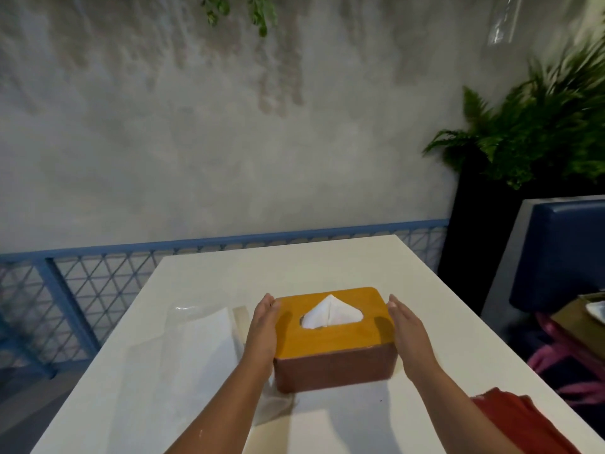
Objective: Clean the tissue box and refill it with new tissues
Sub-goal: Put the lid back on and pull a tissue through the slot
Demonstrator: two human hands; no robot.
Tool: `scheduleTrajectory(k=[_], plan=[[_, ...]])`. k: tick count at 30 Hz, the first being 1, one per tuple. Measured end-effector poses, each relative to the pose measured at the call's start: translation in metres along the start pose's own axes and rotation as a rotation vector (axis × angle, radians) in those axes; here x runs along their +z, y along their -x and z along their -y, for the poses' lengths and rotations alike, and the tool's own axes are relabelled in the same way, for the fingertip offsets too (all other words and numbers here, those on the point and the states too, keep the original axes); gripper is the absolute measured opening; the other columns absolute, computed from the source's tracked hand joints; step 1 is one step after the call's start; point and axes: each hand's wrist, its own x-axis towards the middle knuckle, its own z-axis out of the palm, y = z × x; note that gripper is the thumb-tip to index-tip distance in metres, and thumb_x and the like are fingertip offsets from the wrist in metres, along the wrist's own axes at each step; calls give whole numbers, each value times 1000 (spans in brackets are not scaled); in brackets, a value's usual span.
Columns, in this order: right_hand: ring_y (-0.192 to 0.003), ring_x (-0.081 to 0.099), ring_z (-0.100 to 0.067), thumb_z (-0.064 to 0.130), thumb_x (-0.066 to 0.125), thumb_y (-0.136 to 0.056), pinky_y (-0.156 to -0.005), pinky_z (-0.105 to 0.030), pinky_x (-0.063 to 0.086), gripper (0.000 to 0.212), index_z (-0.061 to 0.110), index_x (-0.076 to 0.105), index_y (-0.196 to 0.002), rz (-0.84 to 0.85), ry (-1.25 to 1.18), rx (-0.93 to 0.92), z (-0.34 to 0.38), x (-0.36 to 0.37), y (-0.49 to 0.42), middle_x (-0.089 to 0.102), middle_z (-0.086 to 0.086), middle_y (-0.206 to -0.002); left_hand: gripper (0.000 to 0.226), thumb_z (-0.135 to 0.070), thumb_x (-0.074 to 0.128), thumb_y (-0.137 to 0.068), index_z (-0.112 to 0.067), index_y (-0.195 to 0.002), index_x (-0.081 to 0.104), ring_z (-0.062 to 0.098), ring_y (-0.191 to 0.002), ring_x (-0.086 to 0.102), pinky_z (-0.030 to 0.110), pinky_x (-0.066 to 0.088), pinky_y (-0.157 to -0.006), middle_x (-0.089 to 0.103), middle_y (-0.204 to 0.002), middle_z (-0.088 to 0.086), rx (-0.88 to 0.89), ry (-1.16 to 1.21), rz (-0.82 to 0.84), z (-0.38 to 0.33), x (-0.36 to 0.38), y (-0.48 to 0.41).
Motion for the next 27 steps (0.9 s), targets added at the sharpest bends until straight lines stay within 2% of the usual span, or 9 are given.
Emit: scheduleTrajectory(k=[4,8,10,13,16,18,21,24,27], plan=[[-133,39,-24,33,42,-99,-108,-37,30,44,14,45,-138,-100,-26,-37,-4,6,6,44,-5,-143,52,-54,30,-94,-32,-141,33,24,-129,42,43,33,-110,38,-146,-2,-116,90,50,6,-4,15],[-102,48,-21,45,44,-87,-91,-48,43,47,14,56,-120,-440,177,-476,-1,9,31,50,3,-104,46,-36,45,-95,-29,-140,34,19,-134,34,34,32,-104,38,-141,-7,111,-109,-41,-3,-26,27],[-95,45,-17,41,45,-90,-89,-36,40,37,15,55,-113,-386,216,-797,1,24,57,48,5,-100,42,-19,54,-92,-24,-133,44,19,-132,38,31,33,-102,42,-140,-3,248,-146,-180,-7,-52,30],[-96,49,-13,38,41,-97,-90,-23,40,26,20,53,-112,-46,251,-1103,-2,63,96,49,5,-106,37,-11,56,-90,-20,-126,51,23,-129,42,37,33,-107,45,-137,3,280,-173,-378,-1,-100,25],[-115,47,-5,44,39,-96,-98,-24,42,39,26,46,-130,392,280,-953,0,102,118,46,6,-128,39,-18,50,-94,-20,-132,46,23,-130,39,37,31,-105,41,-142,5,101,-69,-444,15,-130,28],[-134,26,3,63,28,-90,-114,-24,25,63,29,32,-142,547,303,-727,4,122,123,32,11,-145,39,-24,45,-96,-16,-134,45,24,-130,40,35,29,-105,43,-142,5,23,51,-441,28,-137,33],[-139,4,6,67,20,-85,-118,-22,5,77,25,18,-149,597,429,-621,15,140,121,15,10,-156,41,-33,39,-96,-9,-126,52,29,-123,47,42,33,-107,52,-133,10,-74,88,-431,49,-143,38],[-139,-5,5,60,20,-89,-111,-14,-4,72,23,13,-150,640,508,-630,26,148,127,6,9,-158,38,-29,34,-97,-1,-110,55,35,-107,55,43,44,-89,60,-110,17,-78,30,-399,55,-141,43],[-145,-1,-4,41,31,-100,-111,-16,-1,58,22,12,-150,697,473,-487,22,156,132,5,7,-159,36,-27,34,-100,-5,-122,52,29,-117,49,37,39,-94,55,-121,10,-50,32,-393,54,-141,50]])
